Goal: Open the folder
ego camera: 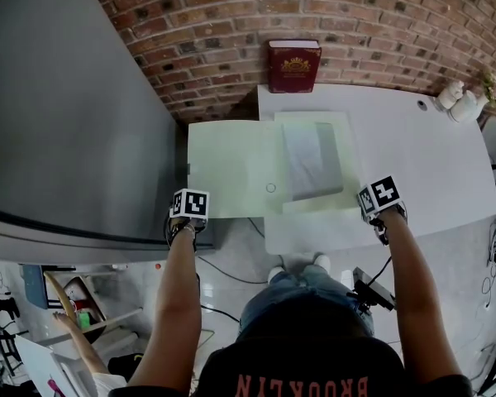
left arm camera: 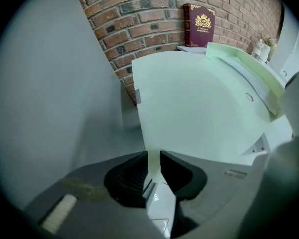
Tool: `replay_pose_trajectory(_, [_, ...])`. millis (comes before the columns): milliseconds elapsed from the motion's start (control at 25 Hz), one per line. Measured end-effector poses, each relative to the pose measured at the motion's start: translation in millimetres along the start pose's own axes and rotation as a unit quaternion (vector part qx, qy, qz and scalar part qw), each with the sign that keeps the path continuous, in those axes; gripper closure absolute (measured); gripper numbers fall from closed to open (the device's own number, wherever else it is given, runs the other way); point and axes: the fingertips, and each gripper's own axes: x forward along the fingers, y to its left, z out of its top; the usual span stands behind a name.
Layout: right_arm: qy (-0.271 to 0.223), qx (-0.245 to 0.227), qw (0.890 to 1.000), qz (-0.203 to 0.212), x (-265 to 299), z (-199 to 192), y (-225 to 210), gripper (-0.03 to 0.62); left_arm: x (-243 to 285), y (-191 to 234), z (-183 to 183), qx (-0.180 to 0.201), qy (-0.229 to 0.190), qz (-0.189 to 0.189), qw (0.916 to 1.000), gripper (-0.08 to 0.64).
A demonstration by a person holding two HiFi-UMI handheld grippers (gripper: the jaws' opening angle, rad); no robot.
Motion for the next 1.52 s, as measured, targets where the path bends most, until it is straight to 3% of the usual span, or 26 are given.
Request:
replay_pose_trajectory(240, [-0.002, -0.004, 1.000, 0.003, 0, -1, 1, 0.589, -3, 5, 0, 0.001, -0.004, 0.017, 0.9999, 0.444])
replay_pose_trajectory(440, [-0.004, -0.011, 1.000, 0.011, 0, 0, 1, 0.589, -12, 21, 0, -0.011, -0.015, 0.054, 0.9984, 0.326])
replay_pose_trajectory(800, [-0.015, -0.037, 0.999, 0.026, 0, 1, 3, 0.589, -40, 27, 4, -0.022, -0.037, 0.101, 0.9939, 0.324])
replay_pose_trajectory(1520, [-0.029, -0.070, 0.996, 0.043, -8, 8, 8, 0.591, -109, 19, 15, -0.079, -0.095, 0.114, 0.9858, 0.324])
